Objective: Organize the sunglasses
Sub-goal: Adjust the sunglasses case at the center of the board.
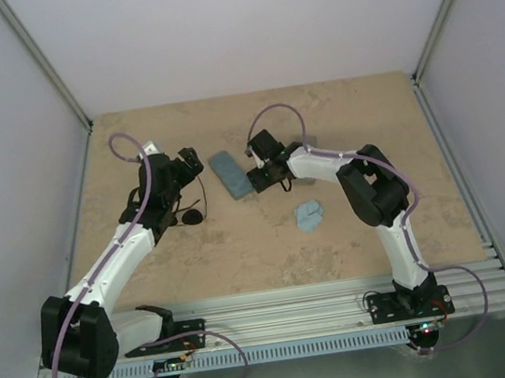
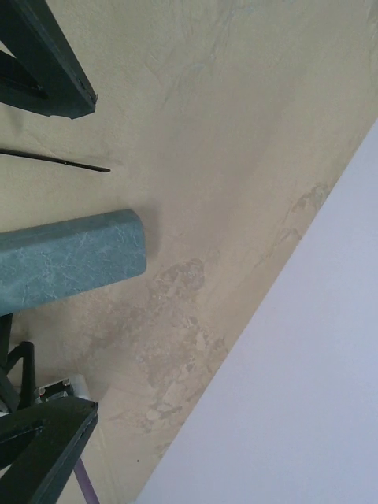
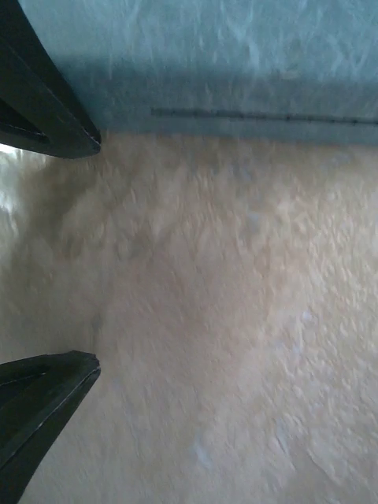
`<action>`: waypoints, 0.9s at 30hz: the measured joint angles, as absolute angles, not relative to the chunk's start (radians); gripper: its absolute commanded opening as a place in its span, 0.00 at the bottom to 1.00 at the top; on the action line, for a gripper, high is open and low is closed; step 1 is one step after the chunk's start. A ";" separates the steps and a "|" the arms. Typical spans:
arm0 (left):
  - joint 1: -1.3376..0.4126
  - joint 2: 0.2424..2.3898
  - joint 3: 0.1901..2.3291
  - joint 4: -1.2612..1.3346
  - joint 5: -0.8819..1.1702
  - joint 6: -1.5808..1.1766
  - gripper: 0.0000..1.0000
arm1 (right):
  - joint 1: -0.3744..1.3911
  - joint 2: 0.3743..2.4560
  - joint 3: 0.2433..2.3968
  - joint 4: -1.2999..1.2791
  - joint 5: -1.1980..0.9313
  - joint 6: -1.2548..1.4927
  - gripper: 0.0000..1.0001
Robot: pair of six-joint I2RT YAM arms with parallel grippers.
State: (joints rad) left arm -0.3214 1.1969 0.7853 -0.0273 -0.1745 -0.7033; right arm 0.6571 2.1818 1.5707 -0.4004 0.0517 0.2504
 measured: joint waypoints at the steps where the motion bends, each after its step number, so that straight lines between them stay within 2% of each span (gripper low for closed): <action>1: -0.321 1.192 0.781 -0.028 -0.175 -0.703 0.99 | 0.665 2.177 1.548 -0.413 0.043 0.249 0.69; 8: -0.321 1.190 0.775 -0.034 -0.174 -0.700 0.99 | 0.676 2.160 1.557 -0.456 0.033 0.255 0.69; 18: -0.321 1.119 0.757 -0.054 -0.220 -0.705 0.99 | 0.770 2.065 1.576 -0.471 0.121 0.330 0.87; 27: -0.321 1.063 0.732 -0.054 -0.272 -0.715 0.99 | 0.835 2.147 1.700 -0.488 0.115 0.337 0.90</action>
State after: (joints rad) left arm -0.3214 1.0626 0.7319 -0.0540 -0.2722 -0.7151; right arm 0.8352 2.1471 1.6997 -0.4881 0.1150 0.3370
